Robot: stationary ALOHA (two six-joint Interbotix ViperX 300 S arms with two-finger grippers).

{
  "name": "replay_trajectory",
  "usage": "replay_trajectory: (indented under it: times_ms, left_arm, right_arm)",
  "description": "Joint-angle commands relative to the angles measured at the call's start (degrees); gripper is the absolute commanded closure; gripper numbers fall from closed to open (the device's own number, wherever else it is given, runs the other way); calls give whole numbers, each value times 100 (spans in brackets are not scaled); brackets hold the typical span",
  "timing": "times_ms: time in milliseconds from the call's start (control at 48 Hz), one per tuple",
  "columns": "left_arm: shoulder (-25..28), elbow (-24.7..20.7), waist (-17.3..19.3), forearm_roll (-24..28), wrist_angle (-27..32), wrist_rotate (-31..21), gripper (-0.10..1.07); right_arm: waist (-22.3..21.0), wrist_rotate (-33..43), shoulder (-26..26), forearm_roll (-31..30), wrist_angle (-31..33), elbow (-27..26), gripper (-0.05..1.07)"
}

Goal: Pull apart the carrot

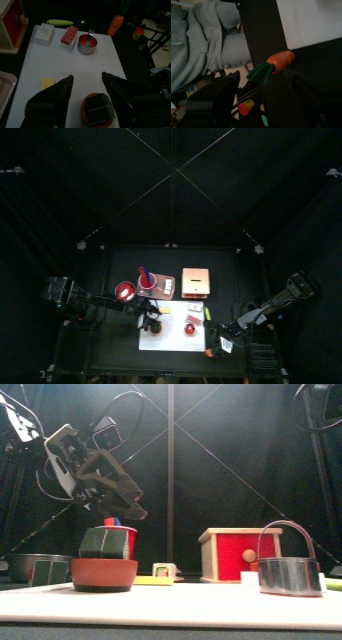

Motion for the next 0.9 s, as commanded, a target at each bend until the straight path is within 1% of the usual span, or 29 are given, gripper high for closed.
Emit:
replay_trajectory:
  times_ms: [0, 208, 312, 438, 542, 646, 750, 875]
  left_arm:
    - [-26, -123, -44, -35, -53, 9, 11]
    - [-26, -123, -44, -105, -53, 9, 11]
    - [-26, -123, -35, -97, -53, 9, 11]
    - [-26, -123, -44, -105, -53, 9, 11]
    - [-26, -123, -44, -114, -53, 0, 11]
    - [-26, -132, -44, -141, -53, 9, 11]
    - [-26, -123, -44, -132, -53, 9, 11]
    - [-18, -123, -35, -141, -53, 9, 11]
  right_arm:
    - [35, 0, 141, -62, 9, -413, 3]
    - [44, 9, 448, -88, 193, -563, 3]
    - [35, 9, 589, -114, 439, -624, 3]
    - [9, 0, 677, -246, 659, -694, 4]
    - [-18, 9, 694, -352, 677, -721, 6]
    - [-35, 0, 703, -404, 686, -738, 11]
    - [-44, 0, 729, -448, 677, -738, 21]
    - [-44, 0, 729, -457, 677, -738, 36]
